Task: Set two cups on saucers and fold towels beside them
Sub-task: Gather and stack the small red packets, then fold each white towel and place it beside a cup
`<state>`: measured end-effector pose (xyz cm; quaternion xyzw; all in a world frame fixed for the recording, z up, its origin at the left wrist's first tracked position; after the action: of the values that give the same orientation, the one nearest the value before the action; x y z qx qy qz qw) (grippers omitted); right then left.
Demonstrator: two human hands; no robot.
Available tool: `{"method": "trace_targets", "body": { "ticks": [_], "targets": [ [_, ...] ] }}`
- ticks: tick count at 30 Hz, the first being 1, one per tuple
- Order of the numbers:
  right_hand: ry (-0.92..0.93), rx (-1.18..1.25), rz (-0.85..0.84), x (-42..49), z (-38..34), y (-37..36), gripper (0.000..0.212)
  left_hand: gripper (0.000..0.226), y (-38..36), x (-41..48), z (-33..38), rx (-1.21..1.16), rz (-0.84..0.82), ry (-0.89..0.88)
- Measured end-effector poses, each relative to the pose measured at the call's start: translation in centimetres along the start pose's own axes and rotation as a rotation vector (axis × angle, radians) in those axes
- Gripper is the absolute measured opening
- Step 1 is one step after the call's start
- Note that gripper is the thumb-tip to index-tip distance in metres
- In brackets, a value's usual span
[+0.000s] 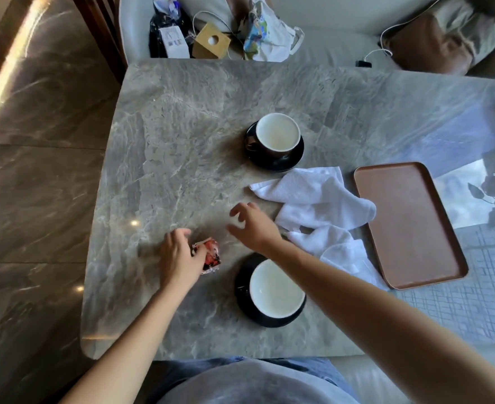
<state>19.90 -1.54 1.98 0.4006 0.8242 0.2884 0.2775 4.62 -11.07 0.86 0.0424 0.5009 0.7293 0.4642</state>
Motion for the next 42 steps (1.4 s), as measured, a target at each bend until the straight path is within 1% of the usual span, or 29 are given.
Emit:
{"method": "trace_targets", "body": {
  "ticks": [1,2,3,5,7,9,10,12,14,16,18,20,22,23,25,26,27,29,31,33,34,36,38,40,42],
  "targets": [
    [0.003,-0.004,0.048,-0.1,1.1,1.5,0.029,0.036,0.3,-0.1,1.0,-0.018,0.041,-0.054],
    [-0.005,-0.025,0.088,-0.2,2.4,3.0,0.029,0.034,0.3,0.0,2.4,-0.035,0.049,-0.11],
    [-0.018,-0.071,0.123,-0.4,3.7,4.5,0.031,0.032,0.1,0.1,4.0,-0.047,0.021,-0.164],
    [-0.041,-0.206,0.189,-0.8,6.2,7.1,0.041,0.033,-1.3,0.7,7.6,-0.026,-0.088,-0.264],
    [-0.077,-0.271,0.214,-1.3,8.3,8.9,0.056,0.04,-3.4,1.3,11.2,0.076,-0.177,-0.375],
    [-0.113,-0.231,0.187,-1.7,10.2,10.0,0.067,0.051,-5.8,2.0,14.0,0.241,-0.227,-0.476],
    [-0.12,-0.216,0.167,-1.8,10.9,10.4,0.07,0.057,-6.8,2.4,14.9,0.336,-0.237,-0.495],
    [-0.118,-0.206,0.131,-2.1,12.0,10.8,0.073,0.063,-8.4,3.2,16.0,0.471,-0.221,-0.461],
    [-0.126,-0.163,0.109,-2.4,12.7,11.0,0.07,0.061,-9.3,3.7,16.3,0.513,-0.164,-0.397],
    [-0.158,-0.125,0.073,-2.8,13.4,10.9,0.065,0.051,-9.7,4.0,16.3,0.524,-0.112,-0.365],
    [-0.183,-0.092,0.01,-3.1,13.8,10.7,0.066,0.039,-9.8,4.3,16.4,0.513,-0.12,-0.327],
    [-0.175,-0.111,-0.029,-3.2,13.6,11.0,0.077,0.031,-9.4,4.3,16.7,0.483,-0.147,-0.314],
    [-0.07,-0.235,-0.001,-2.9,12.5,11.6,0.083,0.031,-8.6,3.8,17.3,0.441,-0.143,-0.398],
    [0.028,-0.311,0.014,-2.6,11.4,12.0,0.08,0.03,-7.9,3.4,17.8,0.405,-0.13,-0.478],
    [0.226,-0.374,-0.002,-1.8,8.9,12.9,0.063,0.022,-5.9,2.5,19.0,0.281,-0.164,-0.654],
    [0.28,-0.338,-0.025,-1.5,7.6,13.6,0.053,0.018,-4.8,2.1,19.7,0.204,-0.213,-0.721],
    [0.299,-0.271,-0.047,-1.2,6.2,14.4,0.044,0.017,-3.4,1.7,20.4,0.123,-0.264,-0.751],
    [0.308,-0.084,-0.064,-0.7,3.5,16.4,0.03,0.024,0.0,1.5,21.7,-0.064,-0.299,-0.727],
    [0.386,0.024,-0.015,-0.4,0.5,18.8,0.019,0.028,4.1,1.7,22.5,-0.208,-0.266,-0.694],
    [0.477,0.097,0.01,-0.1,-2.5,21.2,0.024,0.023,8.2,2.1,22.6,-0.279,-0.249,-0.661],
    [0.494,0.127,0.004,0.2,-3.8,22.2,0.027,0.019,10.3,2.4,22.4,-0.3,-0.263,-0.646],
    [0.495,0.078,-0.008,0.9,-5.8,23.6,0.038,0.017,14.0,2.9,21.5,-0.315,-0.294,-0.623],
    [0.503,-0.065,0.026,1.9,-6.9,24.4,0.046,0.018,17.4,3.9,20.0,-0.324,-0.261,-0.594],
    [0.505,-0.149,0.096,3.1,-8.0,24.8,0.047,0.021,20.6,5.2,18.1,-0.376,-0.186,-0.557],
    [0.518,-0.136,0.171,4.3,-9.4,25.1,0.039,0.024,23.5,6.4,16.3,-0.444,-0.136,-0.522]
  ]
}}
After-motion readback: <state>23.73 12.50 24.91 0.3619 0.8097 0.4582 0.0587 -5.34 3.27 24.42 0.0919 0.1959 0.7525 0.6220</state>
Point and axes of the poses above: each hand's wrist, its own x-axis towards the middle knuckle, its own y-axis out of the back of the hand, z = x × y, the point moved 1 cm from there along x, towards the middle knuckle, and after that the axes turned 13 degrees about y, right-handed, at the moved point
